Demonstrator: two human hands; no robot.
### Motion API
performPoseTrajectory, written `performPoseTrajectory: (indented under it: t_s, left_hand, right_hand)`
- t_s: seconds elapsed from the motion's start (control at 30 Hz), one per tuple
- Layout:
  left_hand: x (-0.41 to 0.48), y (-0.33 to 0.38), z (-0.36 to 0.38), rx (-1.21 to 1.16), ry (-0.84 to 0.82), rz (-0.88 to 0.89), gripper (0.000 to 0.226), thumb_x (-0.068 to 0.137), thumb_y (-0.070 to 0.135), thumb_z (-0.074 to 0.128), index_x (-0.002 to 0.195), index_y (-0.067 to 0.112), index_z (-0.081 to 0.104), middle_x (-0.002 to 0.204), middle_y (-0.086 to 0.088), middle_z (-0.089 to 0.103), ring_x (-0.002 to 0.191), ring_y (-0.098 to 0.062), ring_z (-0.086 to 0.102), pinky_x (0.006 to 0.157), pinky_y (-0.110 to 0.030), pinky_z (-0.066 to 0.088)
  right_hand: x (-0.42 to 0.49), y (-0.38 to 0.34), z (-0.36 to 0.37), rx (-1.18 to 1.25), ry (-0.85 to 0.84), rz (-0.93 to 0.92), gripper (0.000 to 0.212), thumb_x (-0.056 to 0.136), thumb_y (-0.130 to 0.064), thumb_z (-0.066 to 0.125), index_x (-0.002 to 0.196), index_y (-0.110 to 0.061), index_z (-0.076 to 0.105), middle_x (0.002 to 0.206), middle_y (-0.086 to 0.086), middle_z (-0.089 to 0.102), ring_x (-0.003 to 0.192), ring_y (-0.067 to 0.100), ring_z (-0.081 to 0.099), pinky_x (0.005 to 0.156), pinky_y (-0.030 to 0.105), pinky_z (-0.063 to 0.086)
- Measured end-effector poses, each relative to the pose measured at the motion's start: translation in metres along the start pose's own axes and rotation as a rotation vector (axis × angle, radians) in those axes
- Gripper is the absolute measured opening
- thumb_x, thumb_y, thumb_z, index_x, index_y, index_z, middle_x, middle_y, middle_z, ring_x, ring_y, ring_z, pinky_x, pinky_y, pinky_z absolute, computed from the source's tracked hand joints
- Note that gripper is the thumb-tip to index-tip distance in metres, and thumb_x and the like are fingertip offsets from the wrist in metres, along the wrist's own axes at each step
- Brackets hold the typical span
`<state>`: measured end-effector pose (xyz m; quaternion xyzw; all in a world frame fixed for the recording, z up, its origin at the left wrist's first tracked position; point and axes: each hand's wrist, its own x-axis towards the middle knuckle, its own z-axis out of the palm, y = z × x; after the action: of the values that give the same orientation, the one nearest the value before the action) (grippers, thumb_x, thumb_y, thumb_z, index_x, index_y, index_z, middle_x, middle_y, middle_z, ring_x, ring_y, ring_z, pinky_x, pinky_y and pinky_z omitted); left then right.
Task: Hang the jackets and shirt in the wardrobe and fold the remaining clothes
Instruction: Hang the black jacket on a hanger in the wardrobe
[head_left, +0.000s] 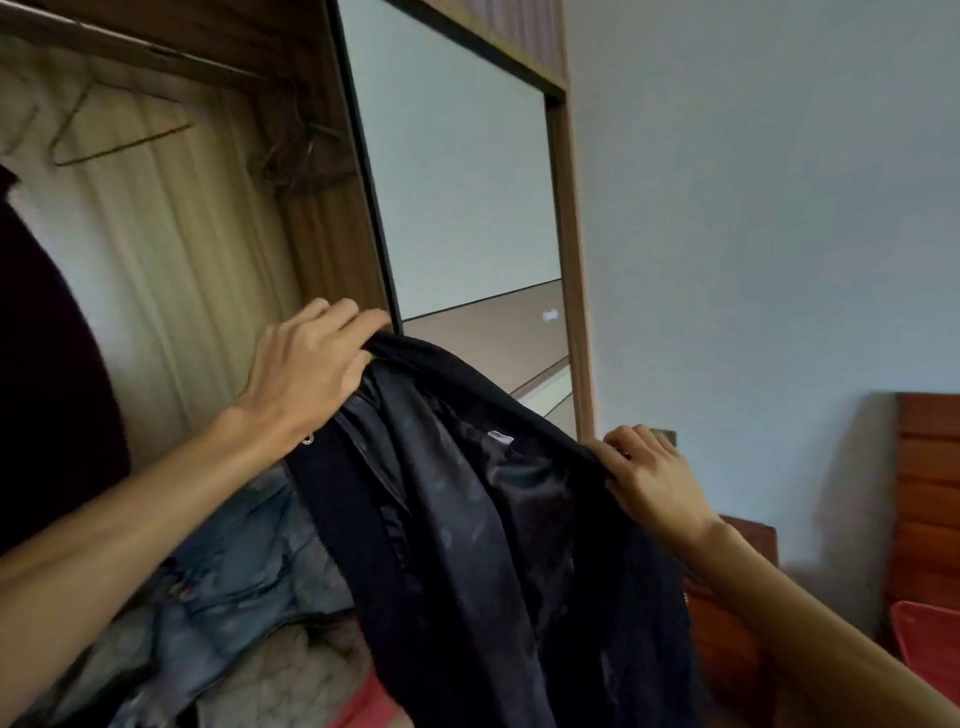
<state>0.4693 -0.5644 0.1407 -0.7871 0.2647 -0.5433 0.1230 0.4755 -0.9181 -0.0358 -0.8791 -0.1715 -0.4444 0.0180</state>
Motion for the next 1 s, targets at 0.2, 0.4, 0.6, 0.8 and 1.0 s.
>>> performPoseTrajectory:
  t_s: [0.2, 0.4, 0.6, 0.8, 1.0]
  left_hand:
    - [-0.070, -0.112, -0.024, 0.103, -0.159, -0.098, 0.040, 0.094, 0.046, 0.040, 0.086, 0.011, 0.058, 0.065, -0.001, 0.059, 0.055, -0.028, 0.059, 0.041, -0.028, 0.037]
    - [-0.134, -0.183, -0.025, 0.415, -0.403, -0.285, 0.072, 0.092, 0.068, 0.035, 0.082, 0.004, 0.067, 0.075, -0.016, 0.064, 0.072, -0.037, 0.060, 0.060, -0.043, 0.045]
    - [-0.147, -0.216, -0.026, 0.147, -0.662, -0.814, 0.072, 0.082, 0.078, 0.029, 0.085, 0.014, 0.060, 0.096, -0.014, 0.068, 0.088, -0.032, 0.064, 0.076, -0.042, 0.052]
    - [-0.138, -0.222, -0.006, -0.685, -0.667, -1.580, 0.071, 0.087, 0.065, 0.058, 0.128, 0.007, 0.060, 0.123, -0.012, 0.064, 0.107, -0.028, 0.062, 0.092, -0.037, 0.049]
    - [-0.106, -0.219, 0.031, -0.930, -0.450, -1.713, 0.034, 0.096, 0.041, 0.059, 0.096, 0.012, 0.076, 0.103, -0.017, 0.073, 0.092, -0.029, 0.068, 0.081, -0.034, 0.055]
  right_hand:
    - [0.062, -0.072, 0.053, 0.237, -0.128, 0.098, 0.084, 0.071, 0.009, 0.066, 0.144, -0.018, 0.033, 0.116, 0.013, 0.067, 0.076, 0.039, 0.068, 0.055, 0.035, 0.048]
    - [0.162, -0.111, 0.072, 0.157, 0.232, -0.023, 0.012, 0.087, -0.007, 0.066, 0.098, -0.003, 0.064, 0.096, 0.018, 0.062, 0.080, 0.038, 0.056, 0.084, 0.058, 0.050]
    - [0.232, -0.171, 0.083, 0.405, -0.181, 0.194, 0.036, 0.097, -0.047, 0.053, 0.095, -0.011, 0.059, 0.090, 0.017, 0.068, 0.086, 0.040, 0.063, 0.064, 0.038, 0.044]
    - [0.282, -0.201, 0.099, 0.938, -0.509, 0.476, 0.034, 0.088, -0.029, 0.072, 0.068, -0.005, 0.062, 0.065, 0.008, 0.059, 0.060, 0.023, 0.055, 0.054, 0.029, 0.039]
    - [0.335, -0.233, 0.098, 1.363, -0.639, 0.503, 0.031, 0.079, -0.024, 0.078, 0.098, 0.000, 0.070, 0.090, 0.019, 0.074, 0.081, 0.034, 0.072, 0.077, 0.042, 0.060]
